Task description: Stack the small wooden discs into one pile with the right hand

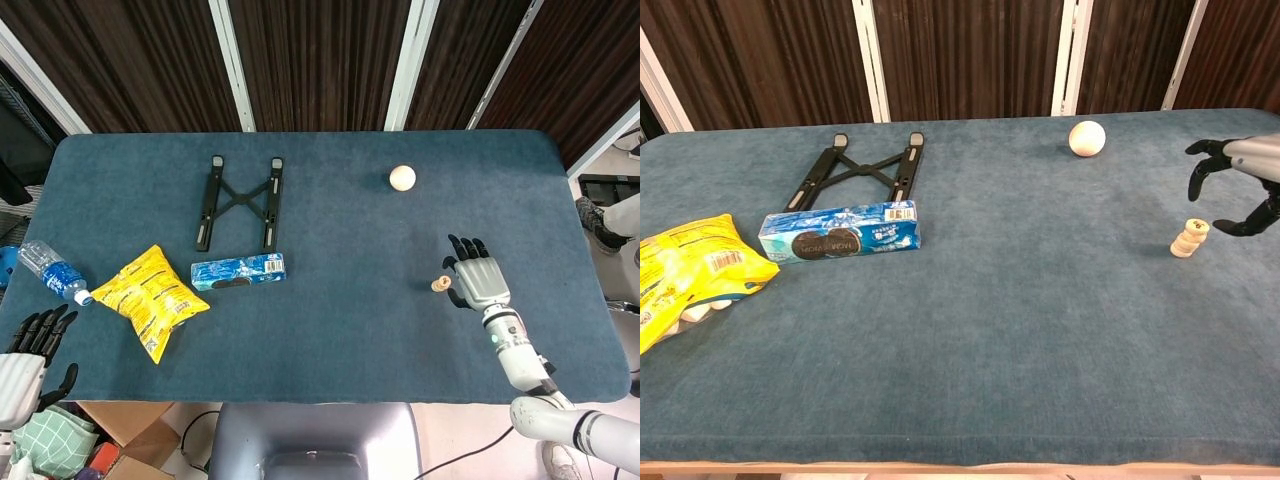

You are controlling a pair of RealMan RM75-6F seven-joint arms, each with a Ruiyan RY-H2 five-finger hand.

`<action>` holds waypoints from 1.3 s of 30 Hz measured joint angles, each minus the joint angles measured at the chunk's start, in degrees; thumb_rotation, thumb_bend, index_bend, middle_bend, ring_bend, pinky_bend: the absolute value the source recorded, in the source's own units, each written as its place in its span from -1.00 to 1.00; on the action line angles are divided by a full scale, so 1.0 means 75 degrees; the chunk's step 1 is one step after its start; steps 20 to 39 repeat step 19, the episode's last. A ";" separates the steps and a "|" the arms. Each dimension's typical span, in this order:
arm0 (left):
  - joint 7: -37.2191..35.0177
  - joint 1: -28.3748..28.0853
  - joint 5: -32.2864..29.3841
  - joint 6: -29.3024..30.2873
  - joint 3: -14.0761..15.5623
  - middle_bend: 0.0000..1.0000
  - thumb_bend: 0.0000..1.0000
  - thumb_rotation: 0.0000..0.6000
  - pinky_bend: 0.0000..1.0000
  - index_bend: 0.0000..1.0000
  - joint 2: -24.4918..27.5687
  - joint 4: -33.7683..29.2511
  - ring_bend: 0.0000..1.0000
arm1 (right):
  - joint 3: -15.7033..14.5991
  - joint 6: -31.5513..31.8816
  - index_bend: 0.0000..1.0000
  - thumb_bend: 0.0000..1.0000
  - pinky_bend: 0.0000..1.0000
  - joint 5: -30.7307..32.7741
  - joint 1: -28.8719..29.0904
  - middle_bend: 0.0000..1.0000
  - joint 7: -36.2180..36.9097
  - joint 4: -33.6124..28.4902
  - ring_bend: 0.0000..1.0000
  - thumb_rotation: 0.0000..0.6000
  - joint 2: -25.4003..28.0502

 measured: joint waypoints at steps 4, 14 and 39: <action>-0.0030 0.0013 -0.0008 0.0038 -0.0018 -1.00 -0.02 1.00 -0.86 -1.00 0.0002 0.0023 -1.00 | -0.0177 0.0647 -0.58 -0.32 -0.99 -0.0601 -0.0459 -1.00 0.0449 -0.0568 -1.00 1.00 0.0381; 0.0006 -0.0027 0.0159 0.0042 0.0015 -1.00 -0.02 1.00 -0.86 -1.00 -0.0047 0.0025 -1.00 | -0.1694 0.3742 -0.86 -0.40 -1.00 -0.3568 -0.2711 -1.00 0.1026 -0.1450 -1.00 1.00 0.1048; -0.0003 -0.0044 0.0146 0.0030 0.0005 -1.00 -0.02 1.00 -0.86 -1.00 -0.0063 0.0048 -1.00 | -0.2001 0.4046 -0.88 -0.40 -1.00 -0.3824 -0.3156 -1.00 0.0833 -0.1668 -1.00 1.00 0.1205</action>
